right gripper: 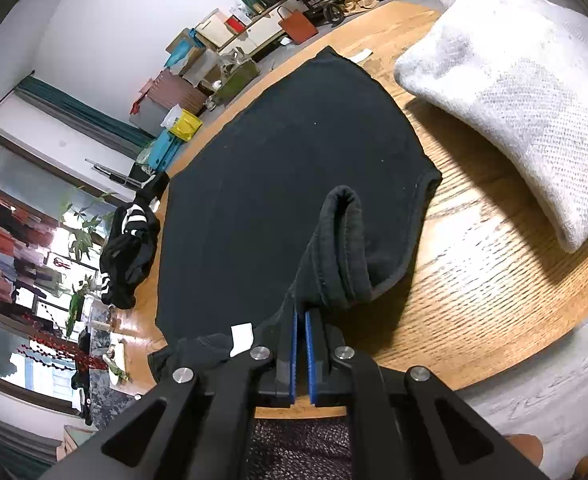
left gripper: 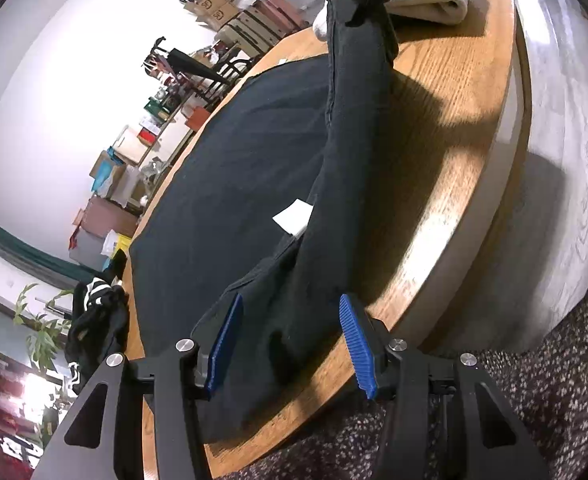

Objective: Fold clothes

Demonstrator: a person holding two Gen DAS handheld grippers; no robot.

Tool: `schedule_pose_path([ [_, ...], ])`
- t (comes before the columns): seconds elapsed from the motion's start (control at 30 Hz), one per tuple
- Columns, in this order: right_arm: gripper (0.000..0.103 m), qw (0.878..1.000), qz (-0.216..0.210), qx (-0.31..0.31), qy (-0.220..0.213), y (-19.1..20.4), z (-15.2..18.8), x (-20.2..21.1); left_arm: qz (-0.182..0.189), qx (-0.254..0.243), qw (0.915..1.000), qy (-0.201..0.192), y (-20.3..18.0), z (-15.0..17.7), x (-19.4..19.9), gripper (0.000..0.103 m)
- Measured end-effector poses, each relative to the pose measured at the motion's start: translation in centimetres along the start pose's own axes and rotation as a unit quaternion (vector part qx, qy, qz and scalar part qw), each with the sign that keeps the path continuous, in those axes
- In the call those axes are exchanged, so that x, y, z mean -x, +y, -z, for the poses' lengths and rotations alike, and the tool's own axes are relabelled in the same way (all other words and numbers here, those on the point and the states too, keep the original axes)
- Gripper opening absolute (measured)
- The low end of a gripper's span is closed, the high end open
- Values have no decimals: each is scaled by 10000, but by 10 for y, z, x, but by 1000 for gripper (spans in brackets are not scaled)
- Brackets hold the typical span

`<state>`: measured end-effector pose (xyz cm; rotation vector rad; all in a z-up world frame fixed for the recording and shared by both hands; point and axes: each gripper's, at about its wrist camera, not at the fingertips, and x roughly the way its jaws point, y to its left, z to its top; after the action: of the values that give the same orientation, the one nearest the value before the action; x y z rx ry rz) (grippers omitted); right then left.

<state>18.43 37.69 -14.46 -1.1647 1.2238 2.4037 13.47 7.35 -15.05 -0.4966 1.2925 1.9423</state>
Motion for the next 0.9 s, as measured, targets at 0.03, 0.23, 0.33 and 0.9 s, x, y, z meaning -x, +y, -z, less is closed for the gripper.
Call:
schedule_pose_path([
  [0.03,5,10000,-7,0,-8,0,-1,1,-15,15,10000,-6,0,0,-1,52],
  [0.23,5,9999,-91,-21,-83,1,-5,7,20,82,9999,-96,4,-2,0,52],
  [0.33,5,9998,-135,-24,-126,2,-6,10,165,134,9995,-218,5,-4,5,52],
  [0.9,5,9996,-252,-10,-139,1,-6,16,-38,171,9995,-271,4,-7,4,52],
])
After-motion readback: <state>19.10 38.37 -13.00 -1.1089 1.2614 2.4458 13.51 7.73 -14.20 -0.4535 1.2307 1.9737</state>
